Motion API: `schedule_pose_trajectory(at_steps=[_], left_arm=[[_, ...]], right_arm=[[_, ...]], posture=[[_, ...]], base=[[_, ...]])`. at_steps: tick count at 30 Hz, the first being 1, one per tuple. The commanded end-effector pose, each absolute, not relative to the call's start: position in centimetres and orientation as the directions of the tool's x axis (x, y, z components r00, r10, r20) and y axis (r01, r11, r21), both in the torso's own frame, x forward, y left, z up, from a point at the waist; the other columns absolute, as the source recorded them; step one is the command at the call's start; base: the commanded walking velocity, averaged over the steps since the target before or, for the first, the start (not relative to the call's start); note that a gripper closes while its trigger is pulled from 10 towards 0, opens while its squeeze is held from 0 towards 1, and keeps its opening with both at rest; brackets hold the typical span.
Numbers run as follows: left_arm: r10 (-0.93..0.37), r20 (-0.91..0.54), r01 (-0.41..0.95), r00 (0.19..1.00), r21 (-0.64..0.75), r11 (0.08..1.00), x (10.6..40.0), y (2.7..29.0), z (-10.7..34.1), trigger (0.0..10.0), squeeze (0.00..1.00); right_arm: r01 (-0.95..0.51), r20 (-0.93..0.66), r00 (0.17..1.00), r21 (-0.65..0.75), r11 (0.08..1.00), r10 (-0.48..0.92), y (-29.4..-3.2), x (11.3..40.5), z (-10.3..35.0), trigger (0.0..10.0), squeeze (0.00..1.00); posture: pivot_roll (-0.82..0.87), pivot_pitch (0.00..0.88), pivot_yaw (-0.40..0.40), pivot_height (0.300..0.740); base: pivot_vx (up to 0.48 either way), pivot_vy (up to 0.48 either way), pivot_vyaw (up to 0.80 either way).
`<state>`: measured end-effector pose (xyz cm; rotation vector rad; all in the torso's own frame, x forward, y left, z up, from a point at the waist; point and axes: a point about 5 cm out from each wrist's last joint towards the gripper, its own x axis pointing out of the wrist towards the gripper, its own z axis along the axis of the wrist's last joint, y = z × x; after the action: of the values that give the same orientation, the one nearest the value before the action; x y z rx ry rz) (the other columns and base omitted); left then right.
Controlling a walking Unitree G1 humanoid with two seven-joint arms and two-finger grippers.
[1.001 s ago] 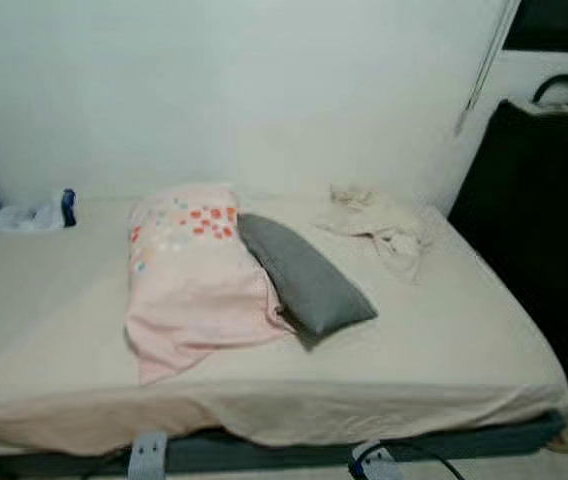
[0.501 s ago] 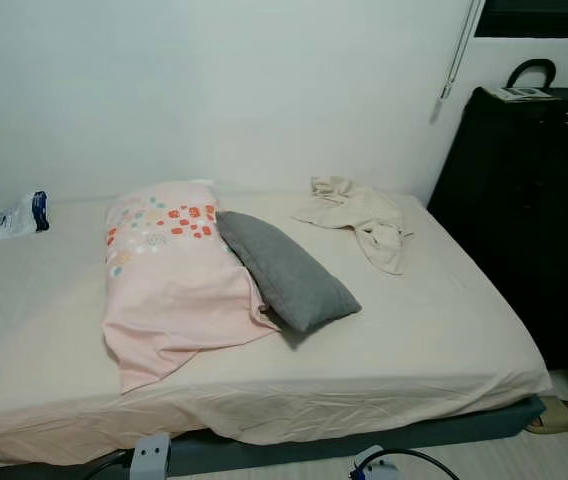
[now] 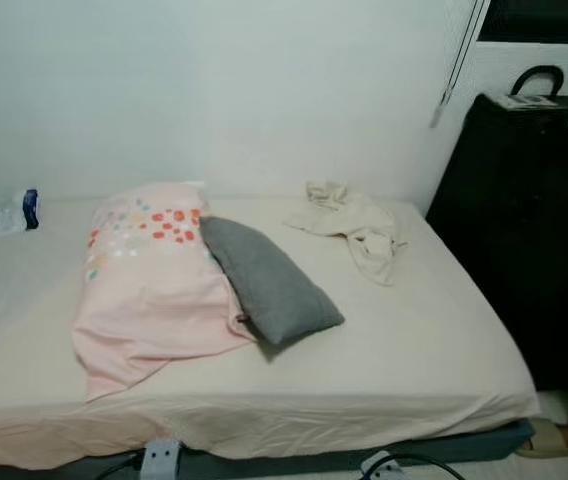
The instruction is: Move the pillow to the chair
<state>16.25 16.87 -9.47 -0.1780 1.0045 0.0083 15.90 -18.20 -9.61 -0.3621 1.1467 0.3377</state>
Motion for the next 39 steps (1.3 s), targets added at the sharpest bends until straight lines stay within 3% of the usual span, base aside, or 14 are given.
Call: schedule_pose_trajectory(at_steps=[1, 18, 25, 39], left_arm=[[-0.074, -0.850, -0.091, 0.522, -0.142, 0.986, 15.9, 16.7, -9.6, 10.0, 0.00], [-0.049, -0.862, -0.125, 0.504, -0.129, 0.984, 15.4, 17.1, -9.8, 10.0, 0.00], [-0.054, -0.844, -0.120, 0.533, -0.139, 0.983, 16.3, 17.1, -9.5, 10.0, 0.00], [-0.081, -0.838, -0.097, 0.539, -0.158, 0.983, 16.9, 16.4, -9.3, 10.0, 0.00]], right_arm=[[-0.451, -0.931, 0.360, -0.120, 0.884, 0.057, -18.9, 15.6, -9.7, 10.0, 0.00], [-0.473, -0.934, 0.354, -0.126, 0.872, 0.057, -18.8, 15.6, -9.7, 10.0, 0.00], [-0.271, -0.865, 0.496, -0.071, 0.960, 0.076, -19.0, 17.4, -8.8, 10.0, 0.00], [-0.372, -0.765, 0.614, -0.064, 0.926, 0.193, -17.2, 22.3, -6.2, 10.0, 0.00]], posture=[[0.02, 0.000, -0.049, 0.740], [0.02, 0.000, -0.042, 0.740], [0.00, 0.000, -0.038, 0.740], [-0.02, 0.000, -0.039, 0.740]], base=[[0.000, 0.000, 0.00], [0.000, 0.000, 0.00], [0.207, 0.000, 0.00], [0.367, 0.000, 0.55]])
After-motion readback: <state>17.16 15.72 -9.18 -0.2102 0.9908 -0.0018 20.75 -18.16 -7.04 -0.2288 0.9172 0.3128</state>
